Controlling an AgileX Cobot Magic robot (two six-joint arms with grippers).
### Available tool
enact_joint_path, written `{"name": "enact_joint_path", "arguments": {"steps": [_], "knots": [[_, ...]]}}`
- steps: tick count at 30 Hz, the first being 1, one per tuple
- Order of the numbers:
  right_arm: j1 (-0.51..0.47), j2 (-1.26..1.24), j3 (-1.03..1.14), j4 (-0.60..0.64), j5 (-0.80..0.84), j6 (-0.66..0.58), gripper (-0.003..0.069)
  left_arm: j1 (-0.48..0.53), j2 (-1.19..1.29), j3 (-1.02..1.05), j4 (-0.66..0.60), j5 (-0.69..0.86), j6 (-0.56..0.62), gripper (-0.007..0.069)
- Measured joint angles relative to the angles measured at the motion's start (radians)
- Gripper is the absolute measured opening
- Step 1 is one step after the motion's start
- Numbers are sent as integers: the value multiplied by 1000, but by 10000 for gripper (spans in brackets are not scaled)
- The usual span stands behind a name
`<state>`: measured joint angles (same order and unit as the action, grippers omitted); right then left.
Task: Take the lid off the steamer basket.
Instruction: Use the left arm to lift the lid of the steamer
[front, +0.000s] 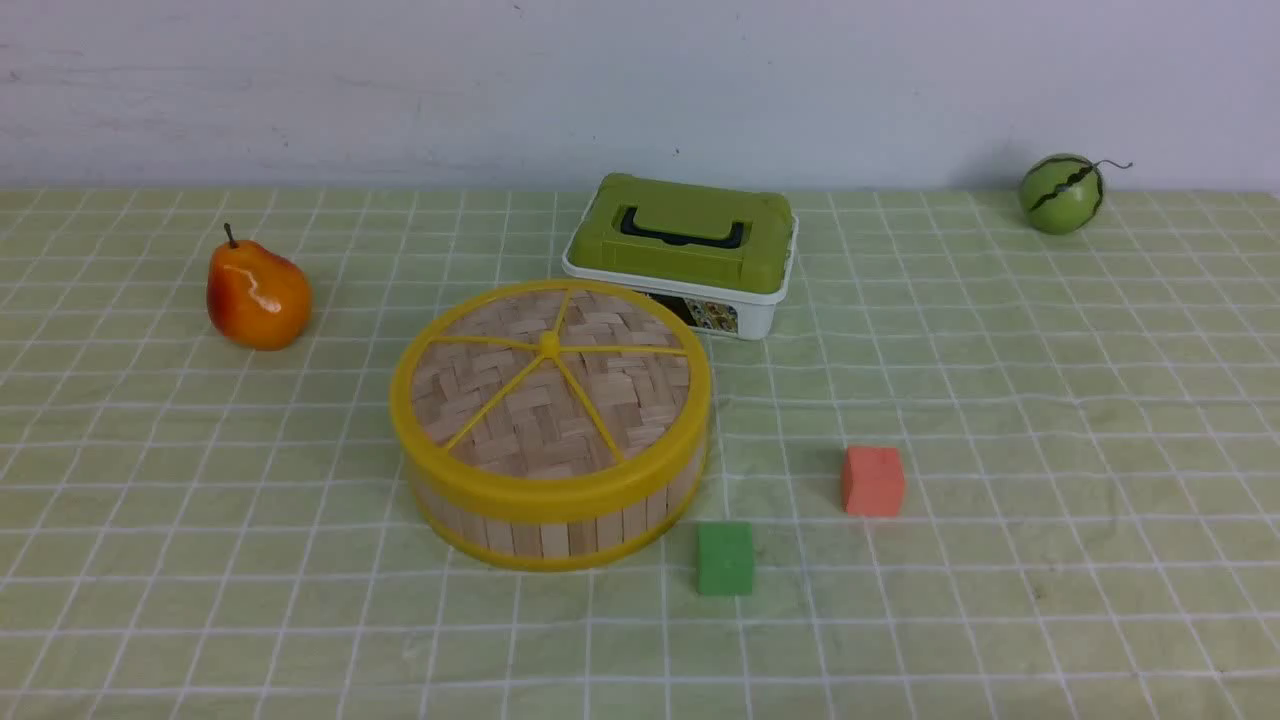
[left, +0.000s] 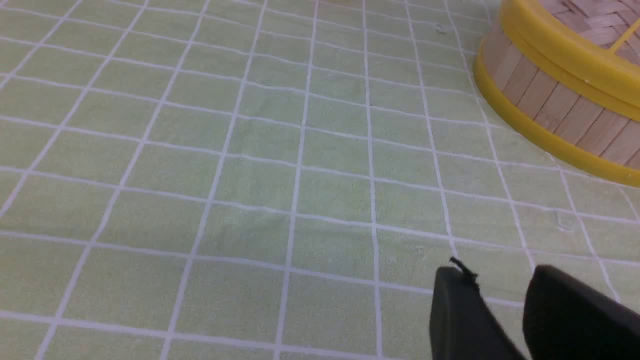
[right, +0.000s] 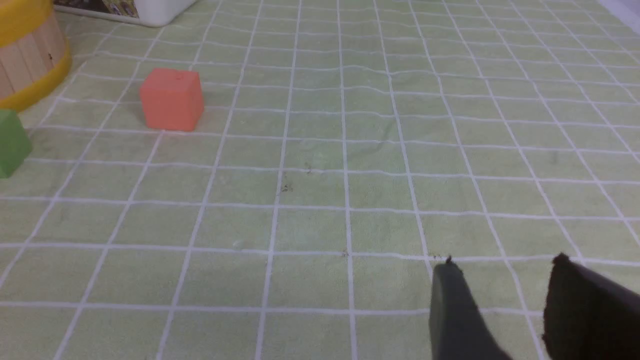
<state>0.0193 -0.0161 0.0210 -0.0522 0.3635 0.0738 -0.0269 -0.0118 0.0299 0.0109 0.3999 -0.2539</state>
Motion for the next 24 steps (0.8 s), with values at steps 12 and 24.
{"name": "enact_joint_path", "arguments": {"steps": [12, 24], "knots": [[0, 0, 0, 0, 0, 0, 241, 0, 0, 0, 0, 0, 0, 215], [0, 0, 0, 0, 0, 0, 241, 0, 0, 0, 5, -1, 0, 225]]}}
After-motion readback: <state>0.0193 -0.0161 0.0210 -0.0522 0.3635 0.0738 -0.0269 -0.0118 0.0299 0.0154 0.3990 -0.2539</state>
